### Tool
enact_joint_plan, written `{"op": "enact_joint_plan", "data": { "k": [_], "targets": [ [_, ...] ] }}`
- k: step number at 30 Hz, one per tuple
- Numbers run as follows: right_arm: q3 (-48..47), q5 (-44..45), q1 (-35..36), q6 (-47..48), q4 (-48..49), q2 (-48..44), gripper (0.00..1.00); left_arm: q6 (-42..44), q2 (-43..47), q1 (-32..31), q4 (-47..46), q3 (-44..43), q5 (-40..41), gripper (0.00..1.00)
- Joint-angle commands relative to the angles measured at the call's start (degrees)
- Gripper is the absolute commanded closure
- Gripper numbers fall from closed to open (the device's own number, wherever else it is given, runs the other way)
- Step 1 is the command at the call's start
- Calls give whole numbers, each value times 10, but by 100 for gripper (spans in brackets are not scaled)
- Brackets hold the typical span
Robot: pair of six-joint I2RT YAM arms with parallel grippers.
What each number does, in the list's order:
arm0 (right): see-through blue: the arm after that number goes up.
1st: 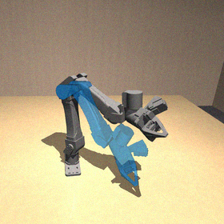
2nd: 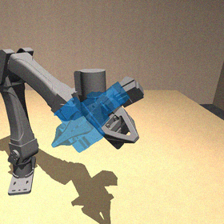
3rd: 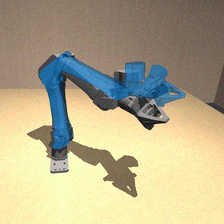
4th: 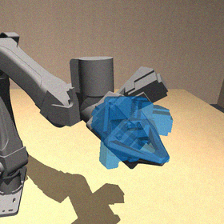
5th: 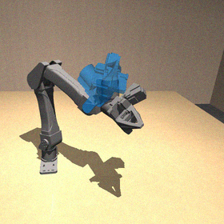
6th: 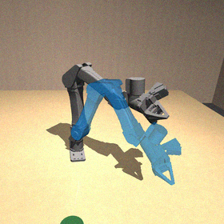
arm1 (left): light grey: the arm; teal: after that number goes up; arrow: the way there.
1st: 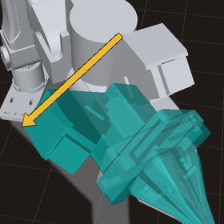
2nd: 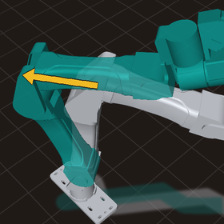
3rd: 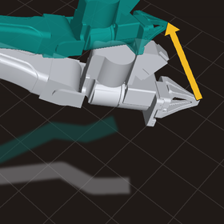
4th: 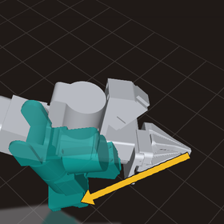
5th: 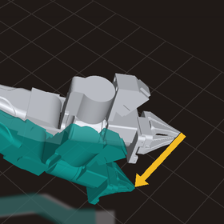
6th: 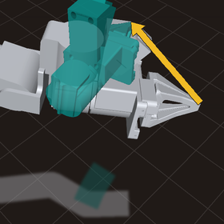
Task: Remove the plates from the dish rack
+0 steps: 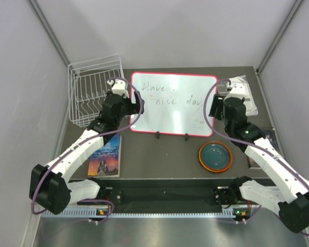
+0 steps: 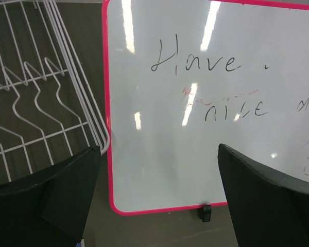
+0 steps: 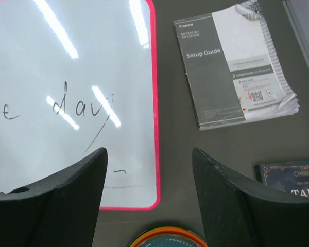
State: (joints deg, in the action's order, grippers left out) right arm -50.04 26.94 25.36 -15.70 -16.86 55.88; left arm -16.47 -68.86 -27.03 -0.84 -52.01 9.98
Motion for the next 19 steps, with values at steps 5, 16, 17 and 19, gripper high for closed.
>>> {"op": "enact_joint_plan", "data": {
  "k": [5,16,17,19],
  "targets": [
    [26,67,0,94,148,10,33,31,10,3,-2,-20,62,1],
    [70,106,-1,110,191,-14,25,40,2,2,-13,-16,69,1],
    [69,109,0,111,191,-14,24,42,0,3,-12,-19,68,1],
    [71,121,0,111,191,-13,22,43,-6,2,-14,-21,70,1]
  ]
}}
